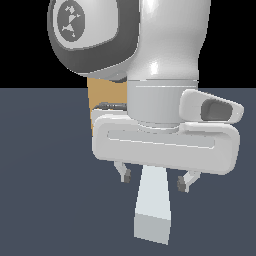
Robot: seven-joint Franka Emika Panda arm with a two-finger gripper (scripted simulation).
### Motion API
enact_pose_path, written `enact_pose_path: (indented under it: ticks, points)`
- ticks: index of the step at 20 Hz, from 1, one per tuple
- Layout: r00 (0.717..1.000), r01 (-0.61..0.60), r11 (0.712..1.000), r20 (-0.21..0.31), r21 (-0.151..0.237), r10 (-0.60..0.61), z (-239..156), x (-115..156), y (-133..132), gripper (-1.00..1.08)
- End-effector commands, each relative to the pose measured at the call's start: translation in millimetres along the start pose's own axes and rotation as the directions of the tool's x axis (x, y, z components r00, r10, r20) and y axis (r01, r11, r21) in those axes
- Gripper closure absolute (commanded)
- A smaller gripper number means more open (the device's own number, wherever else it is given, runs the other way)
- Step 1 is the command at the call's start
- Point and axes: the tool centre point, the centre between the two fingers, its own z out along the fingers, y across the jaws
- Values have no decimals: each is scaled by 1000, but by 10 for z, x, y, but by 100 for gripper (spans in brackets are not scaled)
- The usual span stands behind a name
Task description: Insert the peg into the horizontal hole in a box.
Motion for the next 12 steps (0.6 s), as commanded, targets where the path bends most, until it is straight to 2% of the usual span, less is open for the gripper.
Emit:
enact_pose_path:
  ticks: [1,8,9,12]
  points:
    - [1000,0,1000,0,1,0,132,0,-7,-92]
    - [1000,0,1000,0,1,0,243,0,8,-92]
    - [1000,0,1000,0,1,0,243,0,8,108]
    - [1000,0,1000,0,1,0,243,0,8,108]
